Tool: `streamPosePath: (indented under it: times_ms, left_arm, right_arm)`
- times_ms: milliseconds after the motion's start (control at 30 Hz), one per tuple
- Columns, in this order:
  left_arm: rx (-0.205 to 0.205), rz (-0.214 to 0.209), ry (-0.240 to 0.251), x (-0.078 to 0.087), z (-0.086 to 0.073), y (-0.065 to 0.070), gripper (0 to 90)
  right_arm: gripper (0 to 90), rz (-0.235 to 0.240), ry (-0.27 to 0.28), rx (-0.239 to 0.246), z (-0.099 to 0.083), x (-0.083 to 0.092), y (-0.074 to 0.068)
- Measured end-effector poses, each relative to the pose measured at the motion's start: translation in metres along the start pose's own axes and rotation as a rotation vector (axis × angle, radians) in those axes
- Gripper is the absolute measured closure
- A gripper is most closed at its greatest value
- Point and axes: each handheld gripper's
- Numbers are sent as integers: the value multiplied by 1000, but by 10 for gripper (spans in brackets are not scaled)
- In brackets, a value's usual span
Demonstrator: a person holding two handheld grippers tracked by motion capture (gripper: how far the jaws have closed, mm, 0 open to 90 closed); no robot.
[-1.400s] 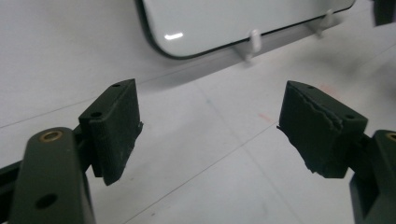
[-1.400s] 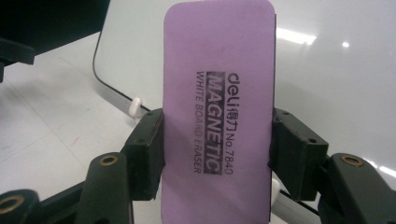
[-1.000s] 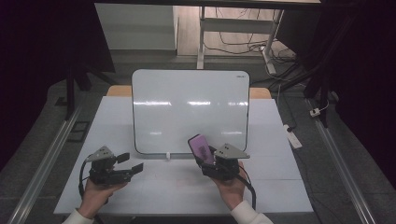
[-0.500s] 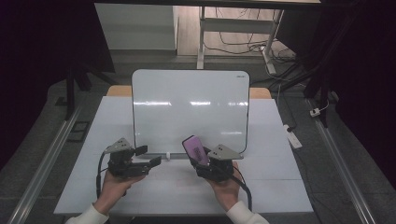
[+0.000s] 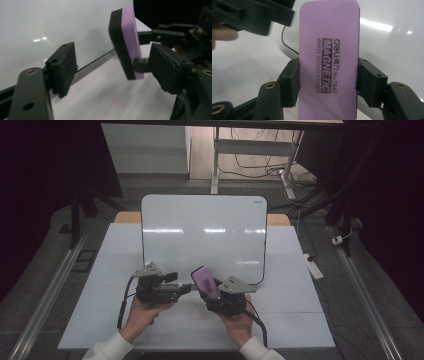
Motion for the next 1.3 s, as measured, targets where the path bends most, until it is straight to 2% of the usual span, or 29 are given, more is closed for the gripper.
streamPosePath:
  times_ms: [233,367,467,633,800,900,1033,1167,1300]
  left_arm:
    - [16,-64,-8,-16,4,8,387]
    - [30,-90,-10,-19,5,8,482]
    - [34,-94,-4,-19,6,9,574]
    - [43,-97,1,-19,6,9,619]
    - [40,-103,7,-17,7,8,639]
    - [29,-89,16,-13,9,6,643]
    - [39,-78,29,-6,12,-3,646]
    - [6,-31,35,1,16,-8,648]
    - [-9,-4,47,13,20,-14,648]
  right_arm:
    - [403,-2,34,18,0,1,-4]
    - [403,-2,48,35,0,1,-6]
    - [402,0,48,43,0,0,-8]
    - [399,1,61,20,-2,-2,-7]
    - [390,26,64,3,-2,-4,-5]
    - [340,60,78,-17,-2,-4,-3]
    - [296,94,81,-40,-2,1,1]
    - [290,82,74,-47,-2,11,8]
    - [290,46,48,-42,-5,29,19]
Point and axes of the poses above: each handheld gripper's, and its own axes: x roughly backward along the jaws, z roughly out of its top, y roughly to its right, and after that the axes turned 12 degrees about z, right-handed
